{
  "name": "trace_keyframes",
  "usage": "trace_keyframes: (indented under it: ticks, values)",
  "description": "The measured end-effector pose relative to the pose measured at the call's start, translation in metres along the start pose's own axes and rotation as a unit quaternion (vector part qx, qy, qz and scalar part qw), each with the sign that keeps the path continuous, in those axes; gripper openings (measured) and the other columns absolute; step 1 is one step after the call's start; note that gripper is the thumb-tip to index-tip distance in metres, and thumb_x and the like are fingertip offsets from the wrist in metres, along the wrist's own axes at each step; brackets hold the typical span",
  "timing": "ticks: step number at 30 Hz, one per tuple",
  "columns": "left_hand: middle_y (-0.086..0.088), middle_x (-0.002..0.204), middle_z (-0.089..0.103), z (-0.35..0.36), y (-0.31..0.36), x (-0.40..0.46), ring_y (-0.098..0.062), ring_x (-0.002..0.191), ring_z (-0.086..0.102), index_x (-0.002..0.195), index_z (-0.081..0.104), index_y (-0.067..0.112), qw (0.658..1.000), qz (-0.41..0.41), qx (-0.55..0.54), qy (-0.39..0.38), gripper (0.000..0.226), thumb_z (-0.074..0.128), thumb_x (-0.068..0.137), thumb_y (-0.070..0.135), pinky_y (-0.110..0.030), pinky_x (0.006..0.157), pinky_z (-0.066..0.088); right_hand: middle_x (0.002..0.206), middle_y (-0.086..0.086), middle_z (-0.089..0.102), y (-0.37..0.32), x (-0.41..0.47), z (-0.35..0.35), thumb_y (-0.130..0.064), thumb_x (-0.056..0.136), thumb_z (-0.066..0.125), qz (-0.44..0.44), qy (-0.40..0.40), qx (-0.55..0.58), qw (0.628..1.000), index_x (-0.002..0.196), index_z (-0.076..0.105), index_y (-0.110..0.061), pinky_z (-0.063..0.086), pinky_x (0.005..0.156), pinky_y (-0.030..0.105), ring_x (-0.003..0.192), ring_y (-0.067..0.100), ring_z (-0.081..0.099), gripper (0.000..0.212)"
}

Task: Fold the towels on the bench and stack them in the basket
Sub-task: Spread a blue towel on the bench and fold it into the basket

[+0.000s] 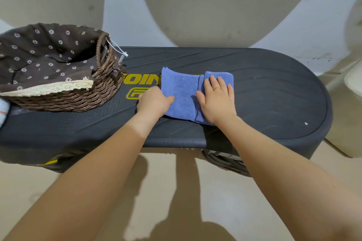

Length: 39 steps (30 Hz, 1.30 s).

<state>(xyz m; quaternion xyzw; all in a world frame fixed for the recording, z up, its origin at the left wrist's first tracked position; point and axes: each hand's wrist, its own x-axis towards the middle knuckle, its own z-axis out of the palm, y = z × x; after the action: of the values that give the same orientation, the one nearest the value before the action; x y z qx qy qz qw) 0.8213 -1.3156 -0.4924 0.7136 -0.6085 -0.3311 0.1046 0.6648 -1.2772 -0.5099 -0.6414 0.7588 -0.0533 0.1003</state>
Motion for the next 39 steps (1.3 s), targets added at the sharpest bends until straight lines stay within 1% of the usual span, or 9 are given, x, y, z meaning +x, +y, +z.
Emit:
trace_keyframes:
  ticks: [5,8,12,18,22,25,29,35,39]
  values:
    - [-0.002,0.078,0.050,-0.002,0.019,-0.017,-0.024,0.075,0.046,0.081,0.040,0.012,0.987,0.093,-0.119,0.055,0.019,0.059,0.080,0.013,-0.029,0.050,0.029,0.136,0.009,0.043,0.016,-0.008,-0.019,-0.009,0.090,0.042,0.046,0.137,0.065,0.987,0.122,0.059,-0.016,0.025,0.099,0.037,0.123,0.031,0.036,0.037]
    - [-0.004,0.086,0.054,0.004,0.037,-0.031,-0.025,0.081,0.052,0.097,0.044,0.014,0.970,0.171,-0.147,0.091,0.027,0.061,0.078,0.007,-0.031,0.062,0.036,0.122,0.011,0.049,0.028,-0.014,-0.020,-0.014,0.092,0.044,0.014,0.072,0.014,0.997,0.115,0.065,-0.019,0.032,0.086,0.035,0.110,0.032,0.043,0.031]
    - [-0.005,0.085,0.058,0.025,0.063,-0.049,-0.024,0.084,0.055,0.125,0.042,0.010,0.951,0.264,-0.146,0.075,0.055,0.067,0.076,0.006,-0.026,0.068,0.035,0.108,0.016,0.057,0.037,-0.006,-0.019,-0.011,0.091,0.045,0.018,0.012,0.174,0.984,0.110,0.067,-0.010,0.040,0.082,0.031,0.107,0.029,0.050,0.029]
    - [0.005,0.095,0.058,0.062,0.063,-0.048,-0.012,0.100,0.052,0.124,0.054,0.011,0.959,0.257,-0.121,-0.006,0.047,0.070,0.080,0.016,-0.010,0.080,0.034,0.095,0.014,0.063,0.055,0.008,-0.044,-0.032,0.095,0.035,0.222,-0.041,0.550,0.804,0.095,0.061,-0.004,0.052,0.086,0.043,0.091,0.032,0.062,0.039]
    - [-0.002,0.107,0.057,0.070,0.049,-0.041,-0.023,0.106,0.052,0.098,0.067,0.014,0.936,0.351,-0.024,-0.028,0.023,0.071,0.077,0.023,-0.040,0.097,0.040,0.073,0.005,0.054,0.058,0.013,-0.041,-0.036,0.084,0.057,0.151,-0.019,0.412,0.899,0.077,0.050,-0.009,0.046,0.069,0.033,0.072,0.024,0.054,0.029]
    - [-0.004,0.134,0.045,0.067,0.041,-0.041,-0.025,0.126,0.042,0.111,0.062,0.017,0.915,0.399,0.047,-0.040,0.038,0.068,0.078,0.035,-0.041,0.108,0.033,0.096,0.007,0.059,0.056,0.020,-0.038,-0.030,0.079,0.064,0.133,-0.019,0.324,0.936,0.099,0.050,-0.008,0.042,0.069,0.033,0.084,0.021,0.053,0.033]
    - [-0.003,0.157,0.013,0.068,0.028,-0.037,-0.020,0.145,0.008,0.145,0.025,0.024,0.853,0.467,0.233,-0.031,0.072,0.055,0.085,0.050,-0.029,0.116,-0.002,0.112,0.011,0.059,0.060,0.024,-0.033,-0.029,0.083,0.065,0.136,0.003,0.297,0.945,0.113,0.044,-0.006,0.044,0.073,0.036,0.094,0.027,0.056,0.044]
    - [-0.006,0.156,0.014,0.069,0.030,-0.036,-0.022,0.145,0.012,0.147,0.014,0.011,0.832,0.488,0.263,0.005,0.082,0.054,0.086,0.048,-0.026,0.112,-0.005,0.121,0.014,0.056,0.065,0.027,-0.027,-0.034,0.089,0.058,0.214,0.040,0.304,0.927,0.119,0.040,-0.004,0.044,0.080,0.039,0.108,0.032,0.056,0.046]
    - [-0.007,0.153,0.025,0.068,0.025,-0.034,-0.022,0.143,0.020,0.138,0.035,0.007,0.850,0.475,0.228,-0.010,0.070,0.062,0.083,0.041,-0.025,0.113,0.002,0.118,0.016,0.058,0.076,0.014,-0.032,-0.008,0.086,0.040,-0.064,0.194,0.191,0.960,0.104,0.061,-0.004,0.045,0.085,0.039,0.107,0.037,0.055,0.028]
